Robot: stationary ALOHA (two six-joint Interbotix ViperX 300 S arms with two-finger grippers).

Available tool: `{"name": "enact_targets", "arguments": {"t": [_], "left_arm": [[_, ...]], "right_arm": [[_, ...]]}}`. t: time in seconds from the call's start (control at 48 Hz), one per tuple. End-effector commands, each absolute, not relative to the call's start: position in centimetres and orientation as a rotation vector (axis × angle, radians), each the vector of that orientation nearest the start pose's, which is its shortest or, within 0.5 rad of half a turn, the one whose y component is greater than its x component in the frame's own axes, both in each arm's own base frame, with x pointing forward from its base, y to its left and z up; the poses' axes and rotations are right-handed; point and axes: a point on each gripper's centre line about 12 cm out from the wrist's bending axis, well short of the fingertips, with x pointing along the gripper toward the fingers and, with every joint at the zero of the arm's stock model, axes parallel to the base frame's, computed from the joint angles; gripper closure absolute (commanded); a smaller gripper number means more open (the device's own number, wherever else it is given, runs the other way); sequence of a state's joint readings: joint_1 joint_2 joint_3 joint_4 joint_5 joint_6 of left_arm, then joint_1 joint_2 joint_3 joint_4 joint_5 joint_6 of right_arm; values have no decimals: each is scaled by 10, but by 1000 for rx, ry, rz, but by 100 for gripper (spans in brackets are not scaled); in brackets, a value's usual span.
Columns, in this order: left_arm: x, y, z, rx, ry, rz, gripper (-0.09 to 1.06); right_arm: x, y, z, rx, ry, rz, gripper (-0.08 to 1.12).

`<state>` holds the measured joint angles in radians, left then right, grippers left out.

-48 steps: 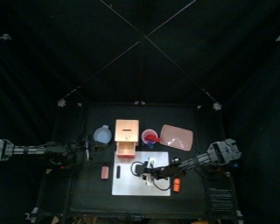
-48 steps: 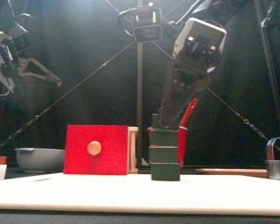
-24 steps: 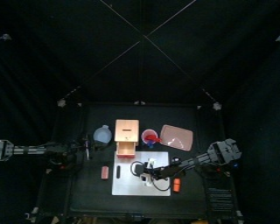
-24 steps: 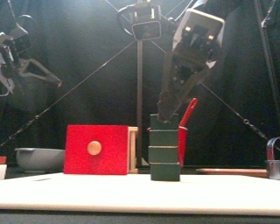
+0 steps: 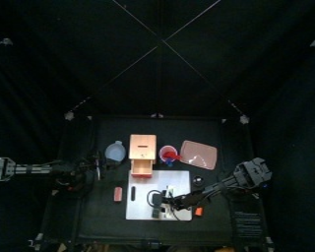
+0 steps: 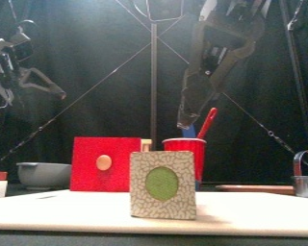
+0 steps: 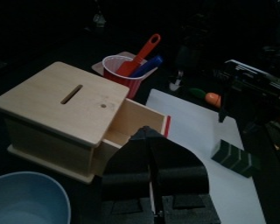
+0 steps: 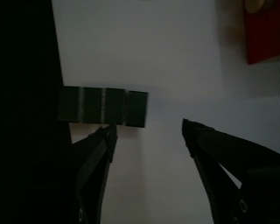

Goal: Place sushi on board then cut the sushi with the knife then place the pieces on the plate
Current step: Pick knife at handle with right hand

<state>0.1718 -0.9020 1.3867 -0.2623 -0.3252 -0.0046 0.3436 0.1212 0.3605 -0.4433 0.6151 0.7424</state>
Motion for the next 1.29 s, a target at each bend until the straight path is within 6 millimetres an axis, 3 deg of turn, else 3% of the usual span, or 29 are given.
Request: {"name": "enact_targets", "arguments": {"t": [0.021, 0.25, 0.354, 0.5, 0.729, 0.979, 1.292], "left_arm": [[182, 42, 206, -259, 117, 276, 86], [184, 43, 213, -253, 99, 274, 86], [184, 42, 214, -252, 96, 272, 86], [184, 43, 212, -251, 101, 275, 86], [184, 43, 212, -251, 101, 274, 86], [184, 42, 214, -255, 97, 273, 86], [184, 43, 213, -257, 97, 274, 86]], "right_arm": [[407, 114, 196, 55, 956, -96, 12], [396, 99, 204, 82, 925, -101, 12], [399, 103, 210, 135, 871, -60, 12], [416, 119, 208, 185, 816, 1, 12], [433, 164, 200, 155, 821, 81, 12], [432, 210, 212, 212, 804, 169, 12], [433, 230, 191, 303, 825, 205, 12]]}}
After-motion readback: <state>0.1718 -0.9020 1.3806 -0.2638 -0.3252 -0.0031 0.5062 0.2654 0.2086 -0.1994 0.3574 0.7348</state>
